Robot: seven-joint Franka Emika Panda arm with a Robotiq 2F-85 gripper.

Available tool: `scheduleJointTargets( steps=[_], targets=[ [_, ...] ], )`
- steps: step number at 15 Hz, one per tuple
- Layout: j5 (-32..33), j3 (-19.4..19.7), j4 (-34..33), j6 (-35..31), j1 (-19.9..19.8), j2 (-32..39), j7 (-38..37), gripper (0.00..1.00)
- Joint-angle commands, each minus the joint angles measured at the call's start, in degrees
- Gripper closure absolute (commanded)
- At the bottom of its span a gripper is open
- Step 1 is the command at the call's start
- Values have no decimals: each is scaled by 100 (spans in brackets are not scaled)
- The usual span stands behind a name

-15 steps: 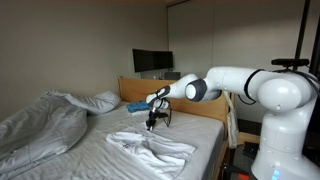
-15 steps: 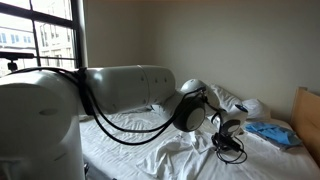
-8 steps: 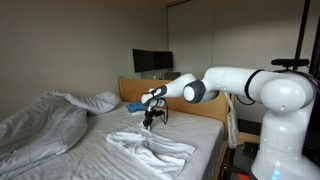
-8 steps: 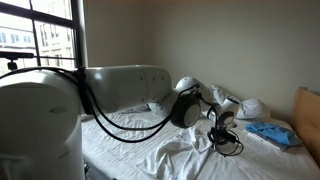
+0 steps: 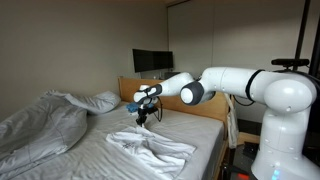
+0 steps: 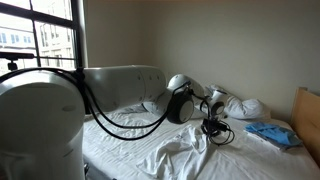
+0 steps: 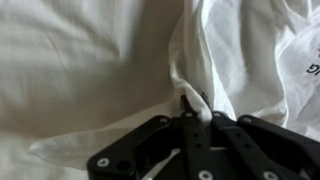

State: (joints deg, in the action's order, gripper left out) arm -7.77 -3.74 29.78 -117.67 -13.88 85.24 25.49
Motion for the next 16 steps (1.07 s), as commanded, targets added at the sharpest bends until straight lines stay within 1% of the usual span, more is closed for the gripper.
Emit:
scheduleJointTargets(
  steps=[1,6,7,13,16],
  targets=[
    [289,176,-360,385,179,-1,-404,92],
    [560,414,-827,693,310,-10,-854,93],
    [545,516,-598,609,340,-174,-909,92],
    [569,840,-676,651,540,-280,-1086,92],
    [555,927,-655,649,744,-278,-994,92]
  ],
)
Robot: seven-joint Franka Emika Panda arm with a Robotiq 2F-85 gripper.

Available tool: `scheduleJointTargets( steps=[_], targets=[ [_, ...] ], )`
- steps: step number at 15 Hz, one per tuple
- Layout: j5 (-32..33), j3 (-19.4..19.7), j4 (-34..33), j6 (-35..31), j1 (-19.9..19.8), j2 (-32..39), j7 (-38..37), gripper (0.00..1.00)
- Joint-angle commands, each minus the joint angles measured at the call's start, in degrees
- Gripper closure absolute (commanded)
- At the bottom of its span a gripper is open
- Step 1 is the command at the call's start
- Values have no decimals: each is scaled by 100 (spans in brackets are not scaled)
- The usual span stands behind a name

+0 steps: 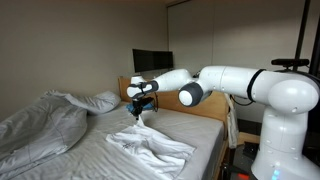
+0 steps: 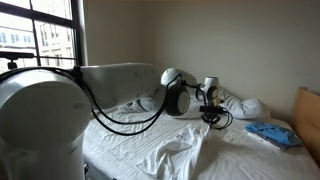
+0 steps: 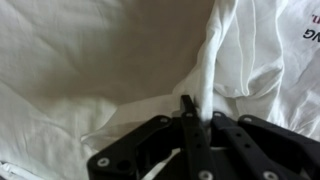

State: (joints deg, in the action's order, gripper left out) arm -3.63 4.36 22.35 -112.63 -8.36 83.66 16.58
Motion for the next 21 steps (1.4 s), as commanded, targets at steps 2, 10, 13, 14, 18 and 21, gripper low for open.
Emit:
scheduleJointTargets(
  steps=[2,10,13,14,18,21],
  targets=[
    [121,124,124,164,350,-109,-8,93],
    [48,34,283,388,1005,-46,334,92],
    [17,-7,353,446,1183,-6,503,93],
    [2,-31,376,434,1230,11,574,92],
    [249,-439,330,546,1245,104,716,92],
    [255,-582,413,704,1248,127,797,93]
  ],
)
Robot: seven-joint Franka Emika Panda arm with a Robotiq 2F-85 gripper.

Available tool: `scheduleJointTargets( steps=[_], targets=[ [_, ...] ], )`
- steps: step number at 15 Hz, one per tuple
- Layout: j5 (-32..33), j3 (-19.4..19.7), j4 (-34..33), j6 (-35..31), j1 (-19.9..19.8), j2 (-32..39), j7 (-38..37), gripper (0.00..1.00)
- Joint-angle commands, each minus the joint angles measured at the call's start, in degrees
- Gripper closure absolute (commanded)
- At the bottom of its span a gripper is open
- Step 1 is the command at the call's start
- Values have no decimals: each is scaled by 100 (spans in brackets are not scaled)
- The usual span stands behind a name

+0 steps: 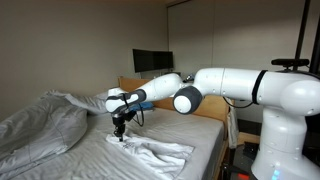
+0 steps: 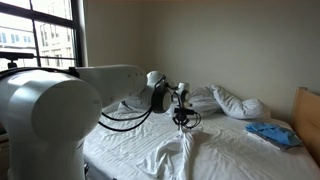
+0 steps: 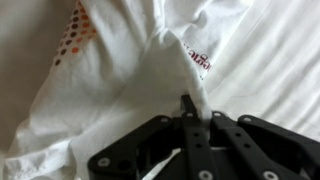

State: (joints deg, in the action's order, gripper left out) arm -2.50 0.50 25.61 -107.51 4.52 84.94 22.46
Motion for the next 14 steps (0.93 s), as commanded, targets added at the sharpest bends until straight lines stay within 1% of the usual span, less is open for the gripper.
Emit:
scheduleJointTargets(
  steps=[1,3,5,6,8,10,14],
  targets=[
    [149,-210,123,233,-40,3,190,93],
    [144,-243,191,345,-44,22,158,93],
    [113,-272,252,449,-75,39,99,96],
    [102,-276,302,466,-88,42,48,68],
    [124,-247,338,540,-98,51,-30,68],
    [141,-214,365,577,-126,53,-116,57],
    [195,-124,350,574,-181,56,-282,32]
  ],
)
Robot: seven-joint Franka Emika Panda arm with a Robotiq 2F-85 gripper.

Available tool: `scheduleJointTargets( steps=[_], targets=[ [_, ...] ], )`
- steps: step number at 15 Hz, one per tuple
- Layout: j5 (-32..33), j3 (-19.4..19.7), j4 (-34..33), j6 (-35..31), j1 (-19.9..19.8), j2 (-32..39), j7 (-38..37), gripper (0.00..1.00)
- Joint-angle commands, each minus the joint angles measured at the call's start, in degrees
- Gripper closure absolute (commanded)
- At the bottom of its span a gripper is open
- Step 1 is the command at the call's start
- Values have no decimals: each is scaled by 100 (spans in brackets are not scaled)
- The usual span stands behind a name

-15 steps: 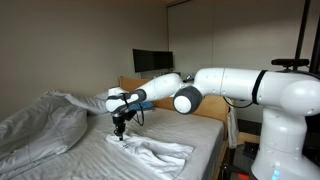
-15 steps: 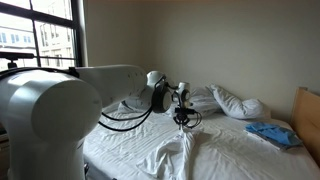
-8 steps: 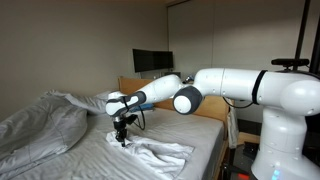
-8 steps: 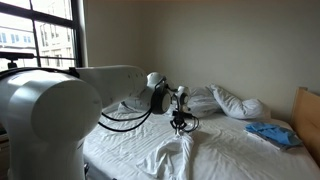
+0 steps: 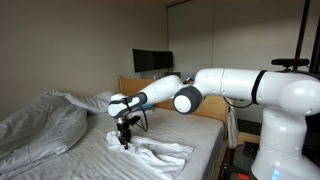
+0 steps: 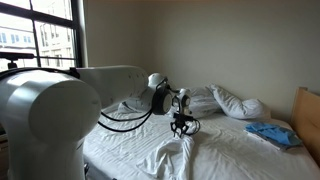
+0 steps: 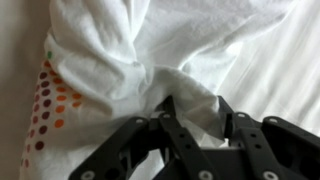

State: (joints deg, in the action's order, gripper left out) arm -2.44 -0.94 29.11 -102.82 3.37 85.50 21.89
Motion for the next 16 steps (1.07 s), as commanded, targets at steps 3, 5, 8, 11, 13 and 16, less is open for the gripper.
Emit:
scheduleJointTargets(
  steps=[3,5,8,11,13,16],
  targets=[
    [297,144,-19,127,-156,0,-438,13],
    [355,207,-14,127,-231,0,-571,2],
    [373,255,11,138,-351,0,-718,0],
    [363,263,-9,146,-432,0,-808,0],
    [343,236,-24,133,-453,0,-835,0],
    [332,204,-5,126,-438,0,-797,0]
  ],
)
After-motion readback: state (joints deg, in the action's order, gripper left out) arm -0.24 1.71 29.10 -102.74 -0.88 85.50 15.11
